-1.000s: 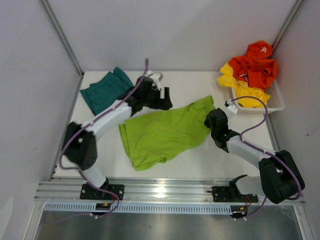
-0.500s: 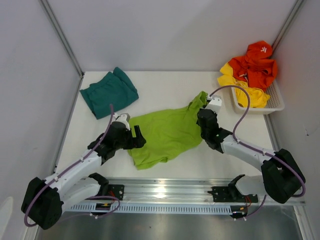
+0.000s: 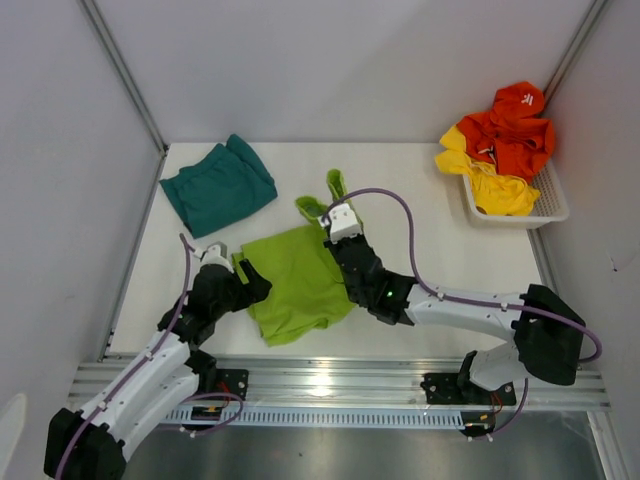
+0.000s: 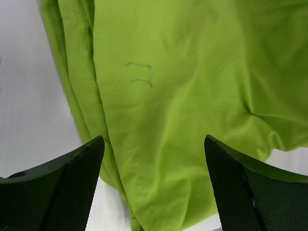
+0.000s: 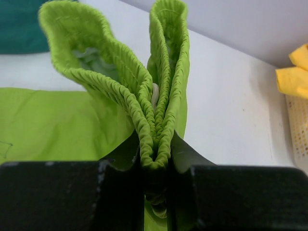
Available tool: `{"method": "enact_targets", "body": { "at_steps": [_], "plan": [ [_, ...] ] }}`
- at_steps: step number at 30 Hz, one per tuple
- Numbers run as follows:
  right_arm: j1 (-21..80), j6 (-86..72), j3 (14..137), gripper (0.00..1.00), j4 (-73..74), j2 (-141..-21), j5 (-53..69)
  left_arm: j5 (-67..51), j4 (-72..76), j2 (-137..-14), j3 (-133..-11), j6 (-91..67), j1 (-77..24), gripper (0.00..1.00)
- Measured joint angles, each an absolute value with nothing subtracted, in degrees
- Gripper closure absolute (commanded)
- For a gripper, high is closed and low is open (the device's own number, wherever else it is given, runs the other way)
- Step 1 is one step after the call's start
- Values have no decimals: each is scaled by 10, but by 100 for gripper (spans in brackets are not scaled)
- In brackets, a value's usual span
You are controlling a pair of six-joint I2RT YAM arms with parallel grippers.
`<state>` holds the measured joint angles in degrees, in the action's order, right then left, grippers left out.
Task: Fold and stack the shorts
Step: Fold the shorts
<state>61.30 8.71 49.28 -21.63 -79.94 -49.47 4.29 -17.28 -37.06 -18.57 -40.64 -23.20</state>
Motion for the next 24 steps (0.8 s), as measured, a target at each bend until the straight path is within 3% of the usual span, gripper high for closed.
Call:
{"method": "enact_targets", "body": {
  "at_steps": [10, 24],
  "plan": [
    [708, 175, 543, 100, -269, -889, -543, 39, -159, -353, -114, -441, -215, 16],
    [792, 183, 678, 100, -263, -1054, -591, 43, -120, -340, -85, -451, -210, 20]
  ]
}}
